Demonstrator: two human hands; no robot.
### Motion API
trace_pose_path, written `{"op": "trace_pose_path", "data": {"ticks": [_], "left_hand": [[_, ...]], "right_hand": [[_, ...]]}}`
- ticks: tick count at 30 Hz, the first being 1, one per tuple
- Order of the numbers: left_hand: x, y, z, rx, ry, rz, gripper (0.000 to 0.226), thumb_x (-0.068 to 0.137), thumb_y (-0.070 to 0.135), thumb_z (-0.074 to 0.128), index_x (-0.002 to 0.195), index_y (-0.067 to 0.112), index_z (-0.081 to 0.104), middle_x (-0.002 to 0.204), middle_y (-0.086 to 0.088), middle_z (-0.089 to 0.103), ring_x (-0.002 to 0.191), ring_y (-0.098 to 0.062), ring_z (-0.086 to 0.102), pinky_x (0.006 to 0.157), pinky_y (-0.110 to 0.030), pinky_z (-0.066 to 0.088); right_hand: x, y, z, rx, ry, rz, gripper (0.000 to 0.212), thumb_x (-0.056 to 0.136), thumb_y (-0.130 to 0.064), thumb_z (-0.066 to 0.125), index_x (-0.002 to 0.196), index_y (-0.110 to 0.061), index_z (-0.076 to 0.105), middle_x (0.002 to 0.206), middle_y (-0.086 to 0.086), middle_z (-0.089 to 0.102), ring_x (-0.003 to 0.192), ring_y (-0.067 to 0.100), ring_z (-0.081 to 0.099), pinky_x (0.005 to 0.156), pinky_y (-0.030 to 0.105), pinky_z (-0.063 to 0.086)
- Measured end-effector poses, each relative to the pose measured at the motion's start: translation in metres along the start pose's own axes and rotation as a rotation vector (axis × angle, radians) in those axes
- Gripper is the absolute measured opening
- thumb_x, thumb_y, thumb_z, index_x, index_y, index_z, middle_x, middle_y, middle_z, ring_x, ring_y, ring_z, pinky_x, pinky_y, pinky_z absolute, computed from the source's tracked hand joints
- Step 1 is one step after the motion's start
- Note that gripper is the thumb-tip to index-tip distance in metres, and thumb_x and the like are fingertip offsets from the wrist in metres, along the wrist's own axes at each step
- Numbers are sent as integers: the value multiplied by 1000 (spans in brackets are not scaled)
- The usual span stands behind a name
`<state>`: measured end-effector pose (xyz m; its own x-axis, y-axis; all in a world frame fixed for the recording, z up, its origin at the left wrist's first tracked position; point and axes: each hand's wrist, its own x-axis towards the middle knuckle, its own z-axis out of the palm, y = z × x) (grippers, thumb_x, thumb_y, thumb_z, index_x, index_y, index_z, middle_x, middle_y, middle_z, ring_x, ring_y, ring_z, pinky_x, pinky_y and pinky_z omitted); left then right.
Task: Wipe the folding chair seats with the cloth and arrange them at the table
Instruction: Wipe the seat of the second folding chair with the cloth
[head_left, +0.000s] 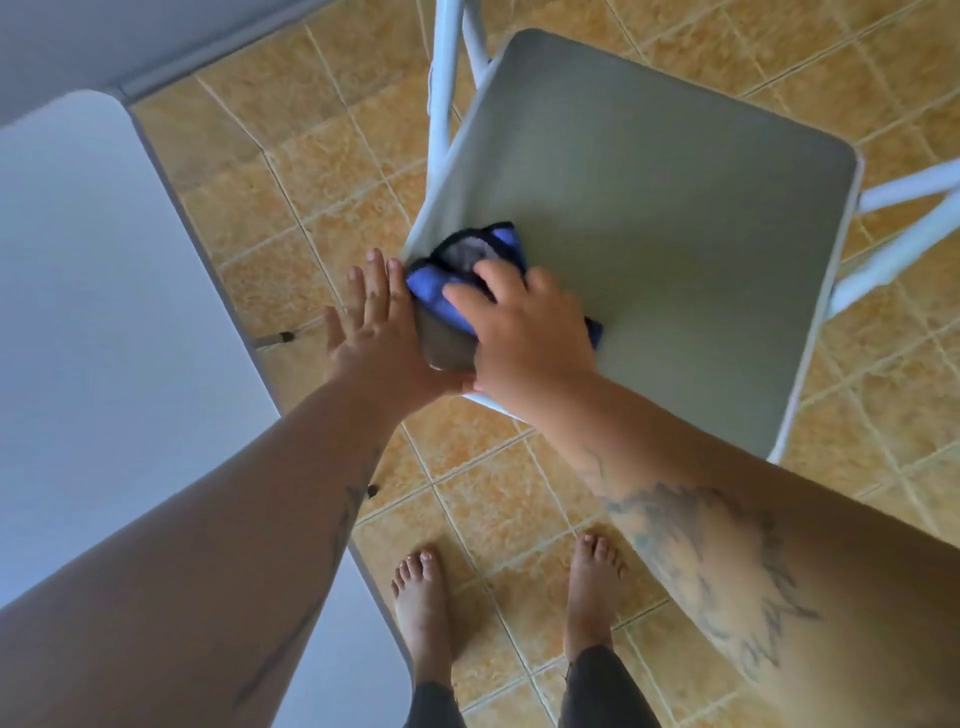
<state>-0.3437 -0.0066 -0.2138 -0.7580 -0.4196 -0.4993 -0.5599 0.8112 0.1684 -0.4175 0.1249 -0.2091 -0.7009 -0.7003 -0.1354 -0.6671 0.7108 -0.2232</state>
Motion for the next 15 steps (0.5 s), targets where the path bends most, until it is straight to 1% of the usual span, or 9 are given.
{"op": "trace_pose_path", "data": {"ticks": [1, 3, 5, 6, 8, 10, 11, 12, 15], "left_hand": [[-1, 0, 1, -29, 10, 9, 154, 39, 92, 55, 151, 16, -20, 160, 0, -26, 148, -22, -19, 120, -52, 0], [-3, -3, 5, -85, 26, 28, 155, 40, 90, 60, 151, 18, -19, 160, 2, -26, 148, -20, -19, 119, -51, -1], [-3, -3, 8, -107, 28, 36, 155, 39, 90, 62, 151, 19, -19, 160, 3, -25, 148, -19, -19, 119, -51, -3], [-3, -4, 9, -113, 32, 32, 155, 39, 90, 62, 151, 19, -19, 160, 3, -24, 148, -19, -19, 119, -51, -4], [-3, -5, 8, -116, 23, 25, 156, 39, 91, 60, 150, 20, -21, 160, 4, -25, 148, -18, -19, 119, -50, -6], [-3, -5, 8, -113, 8, 28, 155, 39, 92, 59, 150, 20, -23, 160, 4, -25, 148, -18, -20, 119, -50, -7], [-2, -5, 8, -113, 5, 32, 155, 39, 92, 58, 150, 21, -23, 160, 5, -25, 148, -17, -20, 119, -50, -8], [-1, -5, 7, -112, 1, 35, 155, 39, 93, 58, 149, 21, -23, 160, 5, -25, 148, -17, -20, 119, -49, -8], [2, -9, 0, -154, -56, 71, 157, 40, 84, 69, 149, 19, -24, 159, 4, -27, 148, -18, -19, 120, -51, -2]], "right_hand": [[-5, 10, -3, 23, -25, -94, 52, 71, -35, 58, 123, -29, 57, 133, 2, 53, 93, 35, 50, 72, 41, 45], [-14, 43, -8, 42, -33, -262, 52, 76, -27, 42, 125, -30, 58, 135, 3, 53, 92, 36, 51, 76, 46, 50], [-10, 86, -12, -72, 13, -317, 53, 76, -14, 45, 125, -30, 58, 135, 4, 54, 91, 38, 52, 76, 47, 51], [0, 109, -14, -119, 49, -241, 53, 76, -11, 48, 125, -29, 58, 135, 5, 53, 92, 40, 52, 78, 48, 50], [30, 141, -19, -66, 103, 104, 57, 76, -8, 53, 128, -29, 55, 139, 7, 48, 102, 44, 51, 88, 49, 48], [61, 140, -22, 46, 98, 411, 59, 77, -11, 52, 133, -29, 50, 144, 10, 40, 119, 43, 46, 99, 48, 43], [72, 127, -23, 34, 78, 468, 60, 77, -13, 52, 135, -28, 49, 146, 11, 39, 123, 43, 44, 101, 47, 42], [79, 108, -23, -5, 73, 444, 59, 77, -15, 52, 134, -27, 49, 146, 11, 39, 123, 43, 43, 100, 46, 40], [76, 47, -21, -19, 33, 113, 52, 74, -16, 51, 125, -26, 55, 137, 10, 47, 110, 42, 49, 89, 45, 43]]}}
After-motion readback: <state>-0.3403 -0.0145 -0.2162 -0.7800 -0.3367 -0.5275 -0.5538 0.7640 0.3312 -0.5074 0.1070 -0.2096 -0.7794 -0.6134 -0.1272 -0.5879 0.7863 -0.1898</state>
